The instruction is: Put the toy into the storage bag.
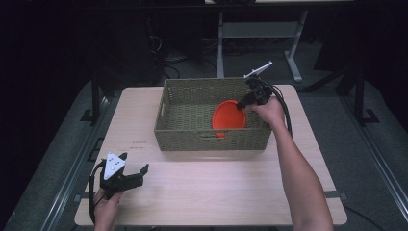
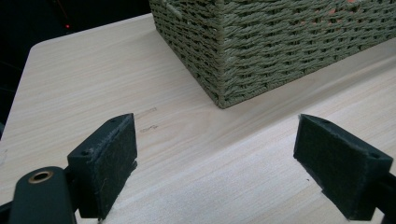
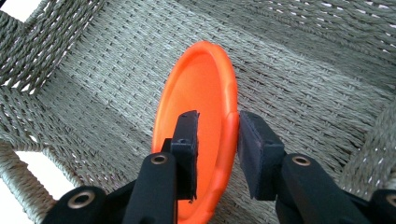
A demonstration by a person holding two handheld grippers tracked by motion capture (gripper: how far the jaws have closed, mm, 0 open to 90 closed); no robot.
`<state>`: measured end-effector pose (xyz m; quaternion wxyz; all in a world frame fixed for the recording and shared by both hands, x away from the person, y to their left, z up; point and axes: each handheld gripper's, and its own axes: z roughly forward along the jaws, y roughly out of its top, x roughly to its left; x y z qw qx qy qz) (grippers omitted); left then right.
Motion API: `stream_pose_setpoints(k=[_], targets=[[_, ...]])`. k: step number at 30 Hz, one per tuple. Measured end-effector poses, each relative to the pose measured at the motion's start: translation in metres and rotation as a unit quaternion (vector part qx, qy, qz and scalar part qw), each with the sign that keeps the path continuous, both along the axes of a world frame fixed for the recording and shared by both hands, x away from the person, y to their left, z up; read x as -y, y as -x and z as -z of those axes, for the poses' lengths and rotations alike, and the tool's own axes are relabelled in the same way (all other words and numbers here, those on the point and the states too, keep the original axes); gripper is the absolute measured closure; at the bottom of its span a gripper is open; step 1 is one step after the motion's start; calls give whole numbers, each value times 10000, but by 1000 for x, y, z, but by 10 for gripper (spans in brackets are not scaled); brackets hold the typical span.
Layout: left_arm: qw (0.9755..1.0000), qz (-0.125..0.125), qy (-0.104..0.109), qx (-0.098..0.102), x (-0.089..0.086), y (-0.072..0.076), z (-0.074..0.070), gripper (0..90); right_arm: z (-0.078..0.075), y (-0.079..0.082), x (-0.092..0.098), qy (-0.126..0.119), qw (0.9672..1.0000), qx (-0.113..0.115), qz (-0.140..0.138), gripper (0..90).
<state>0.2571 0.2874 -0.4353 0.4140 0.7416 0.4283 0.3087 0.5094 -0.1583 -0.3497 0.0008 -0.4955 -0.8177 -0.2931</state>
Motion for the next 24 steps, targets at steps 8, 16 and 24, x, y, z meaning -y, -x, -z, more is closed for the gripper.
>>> stream_pose_setpoints(k=[8,16,24], targets=[[10000,14,-18,4,1,0,0,128,0,2,2,102,9999,8,19,651],[10000,17,-38,7,0,0,0,128,-3,4,2,16,10000,31,-22,643],[10000,10,-35,-1,0,0,0,128,-6,7,1,-48,9999,30,-140,590]])
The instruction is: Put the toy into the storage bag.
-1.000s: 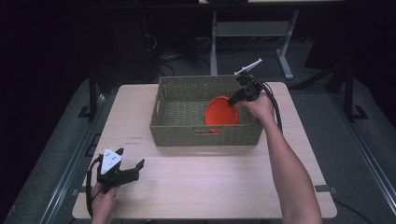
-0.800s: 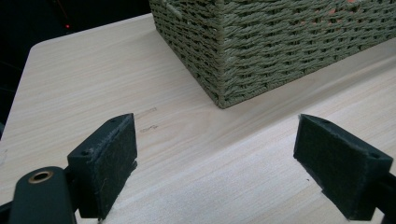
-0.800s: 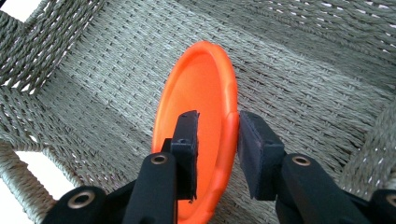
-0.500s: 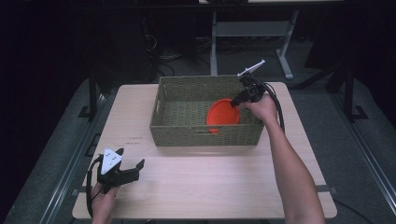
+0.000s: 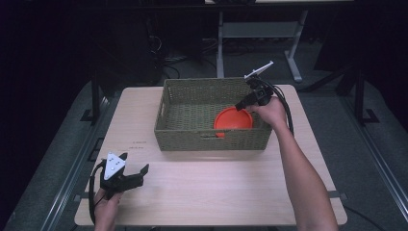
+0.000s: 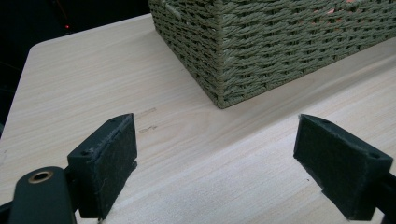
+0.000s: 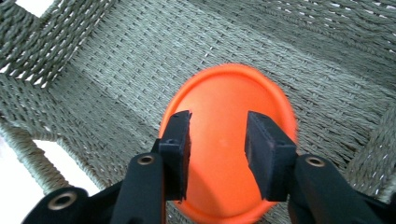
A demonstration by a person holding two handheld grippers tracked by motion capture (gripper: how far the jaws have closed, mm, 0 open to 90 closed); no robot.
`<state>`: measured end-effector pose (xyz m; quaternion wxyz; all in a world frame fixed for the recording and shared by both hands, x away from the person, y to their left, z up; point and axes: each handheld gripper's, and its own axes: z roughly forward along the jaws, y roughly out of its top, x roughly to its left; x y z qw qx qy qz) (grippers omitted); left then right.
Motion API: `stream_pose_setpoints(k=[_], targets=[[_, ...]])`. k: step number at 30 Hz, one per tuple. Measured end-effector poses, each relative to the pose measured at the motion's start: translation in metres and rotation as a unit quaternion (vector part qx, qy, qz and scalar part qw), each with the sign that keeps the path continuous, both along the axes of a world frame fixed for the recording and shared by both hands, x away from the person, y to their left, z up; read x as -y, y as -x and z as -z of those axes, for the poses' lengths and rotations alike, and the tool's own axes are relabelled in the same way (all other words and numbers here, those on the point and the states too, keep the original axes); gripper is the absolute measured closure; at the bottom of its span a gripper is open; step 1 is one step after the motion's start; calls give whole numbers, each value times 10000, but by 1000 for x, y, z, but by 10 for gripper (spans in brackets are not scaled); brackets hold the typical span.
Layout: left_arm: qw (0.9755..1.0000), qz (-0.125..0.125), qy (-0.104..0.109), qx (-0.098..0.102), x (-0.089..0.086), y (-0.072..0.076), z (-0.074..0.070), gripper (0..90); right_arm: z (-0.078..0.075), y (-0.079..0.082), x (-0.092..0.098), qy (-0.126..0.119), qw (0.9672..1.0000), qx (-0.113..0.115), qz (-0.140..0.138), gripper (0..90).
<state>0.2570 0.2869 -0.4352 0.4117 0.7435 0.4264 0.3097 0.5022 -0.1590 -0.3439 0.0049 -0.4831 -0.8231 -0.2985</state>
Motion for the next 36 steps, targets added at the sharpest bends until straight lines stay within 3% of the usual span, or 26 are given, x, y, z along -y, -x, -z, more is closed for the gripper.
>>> stream_pose_setpoints(k=[19,26,36], targets=[[10000,15,12,6,1,0,0,129,-2,15,16,-426,9990,-12,-134,372],[10000,27,15,15,2,1,0,128,-7,23,20,-725,9971,12,-211,329],[10000,3,-4,25,1,2,-1,128,-10,34,27,-793,9965,4,-277,309]])
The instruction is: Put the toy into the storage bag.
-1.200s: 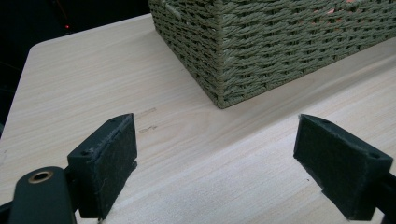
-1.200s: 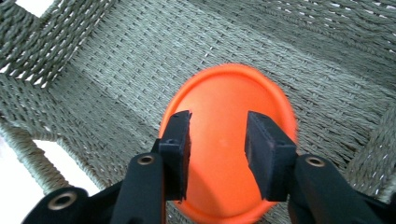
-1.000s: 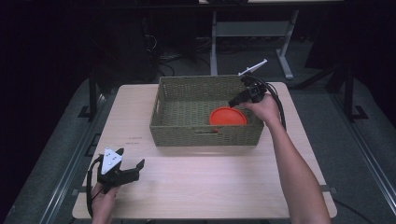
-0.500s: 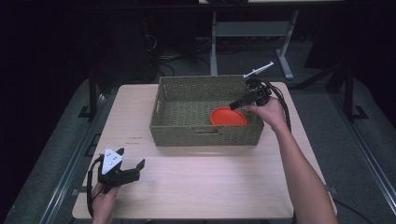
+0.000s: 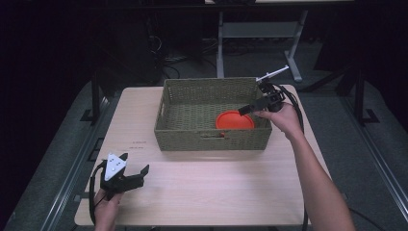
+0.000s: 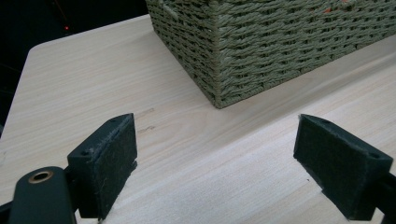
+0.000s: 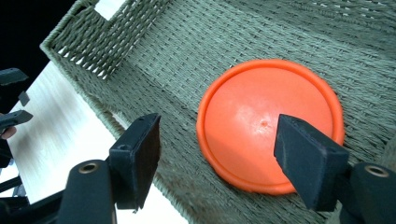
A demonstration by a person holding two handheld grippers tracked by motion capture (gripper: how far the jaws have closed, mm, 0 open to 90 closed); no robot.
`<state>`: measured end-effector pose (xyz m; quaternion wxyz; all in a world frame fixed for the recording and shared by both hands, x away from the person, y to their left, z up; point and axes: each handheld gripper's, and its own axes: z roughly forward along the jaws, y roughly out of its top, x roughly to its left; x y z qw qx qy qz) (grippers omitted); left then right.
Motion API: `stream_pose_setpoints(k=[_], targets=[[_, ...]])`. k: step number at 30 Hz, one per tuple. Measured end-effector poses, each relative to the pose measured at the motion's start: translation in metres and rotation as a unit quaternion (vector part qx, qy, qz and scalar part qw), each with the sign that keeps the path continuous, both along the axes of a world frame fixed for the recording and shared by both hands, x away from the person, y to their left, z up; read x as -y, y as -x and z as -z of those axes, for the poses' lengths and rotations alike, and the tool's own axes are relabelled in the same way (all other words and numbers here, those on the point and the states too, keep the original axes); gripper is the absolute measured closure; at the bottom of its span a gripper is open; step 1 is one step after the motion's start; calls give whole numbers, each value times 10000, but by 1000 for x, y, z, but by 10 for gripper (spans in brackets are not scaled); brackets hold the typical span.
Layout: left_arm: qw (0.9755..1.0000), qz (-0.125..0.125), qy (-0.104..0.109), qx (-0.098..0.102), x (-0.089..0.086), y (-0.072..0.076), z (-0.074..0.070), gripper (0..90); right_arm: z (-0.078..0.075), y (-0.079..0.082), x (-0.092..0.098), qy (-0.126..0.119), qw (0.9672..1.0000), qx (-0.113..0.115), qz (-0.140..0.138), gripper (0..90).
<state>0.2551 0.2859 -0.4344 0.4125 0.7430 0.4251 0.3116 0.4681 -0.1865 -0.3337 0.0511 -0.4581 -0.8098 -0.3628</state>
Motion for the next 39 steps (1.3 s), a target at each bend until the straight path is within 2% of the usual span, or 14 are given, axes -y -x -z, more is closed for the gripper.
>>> stream_pose_setpoints(k=[14,18,29,39], targets=[[10000,24,-5,-8,1,0,0,128,-18,28,10,-103,9996,238,-129,287],[10000,14,-24,-14,1,1,0,128,-18,37,13,-106,9992,326,-191,283],[10000,31,-14,-4,1,0,0,128,-11,53,23,-156,9991,332,-217,267],[10000,41,-38,-1,1,0,0,128,-11,69,31,-195,9988,390,-242,263]])
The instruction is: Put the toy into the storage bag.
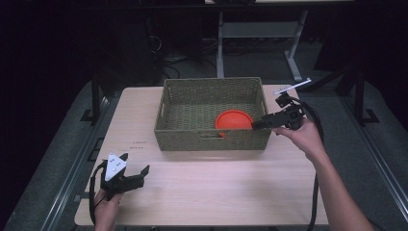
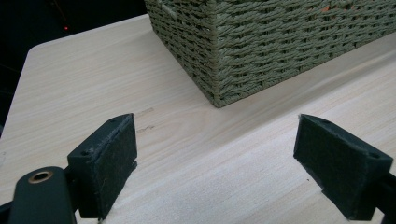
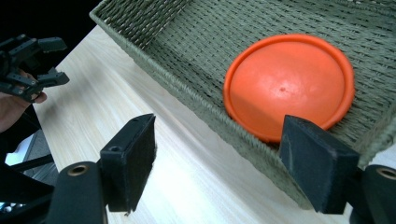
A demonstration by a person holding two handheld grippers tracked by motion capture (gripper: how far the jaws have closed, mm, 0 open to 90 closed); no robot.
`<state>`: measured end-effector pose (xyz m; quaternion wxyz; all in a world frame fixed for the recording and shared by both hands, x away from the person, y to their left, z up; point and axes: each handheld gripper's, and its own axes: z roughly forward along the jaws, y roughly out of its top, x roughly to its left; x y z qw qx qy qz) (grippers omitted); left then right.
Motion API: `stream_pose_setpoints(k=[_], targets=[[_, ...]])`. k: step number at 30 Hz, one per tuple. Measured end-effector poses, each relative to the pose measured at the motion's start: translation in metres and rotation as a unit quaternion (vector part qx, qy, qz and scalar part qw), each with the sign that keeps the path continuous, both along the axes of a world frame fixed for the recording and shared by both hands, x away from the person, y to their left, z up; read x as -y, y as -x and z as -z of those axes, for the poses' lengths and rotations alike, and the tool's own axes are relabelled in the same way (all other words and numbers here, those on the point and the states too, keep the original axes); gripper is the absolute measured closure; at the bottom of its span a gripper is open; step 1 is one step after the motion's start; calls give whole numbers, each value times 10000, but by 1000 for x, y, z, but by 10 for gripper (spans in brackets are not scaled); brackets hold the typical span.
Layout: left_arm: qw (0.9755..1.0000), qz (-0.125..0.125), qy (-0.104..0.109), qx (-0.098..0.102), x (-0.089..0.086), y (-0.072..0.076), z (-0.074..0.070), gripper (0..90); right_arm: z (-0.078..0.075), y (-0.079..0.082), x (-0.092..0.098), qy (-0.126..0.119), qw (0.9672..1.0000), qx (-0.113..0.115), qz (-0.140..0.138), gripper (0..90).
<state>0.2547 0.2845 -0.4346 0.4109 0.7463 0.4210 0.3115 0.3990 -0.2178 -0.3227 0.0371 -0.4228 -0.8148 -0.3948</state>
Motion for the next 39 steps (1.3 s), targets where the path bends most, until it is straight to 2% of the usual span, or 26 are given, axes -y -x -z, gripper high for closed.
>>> stream_pose_setpoints(k=[16,39], targets=[[10000,3,-3,-11,0,0,0,128,3,28,12,-65,9999,65,-49,254],[10000,19,-32,-10,1,1,0,128,20,62,42,-201,9997,142,87,247]])
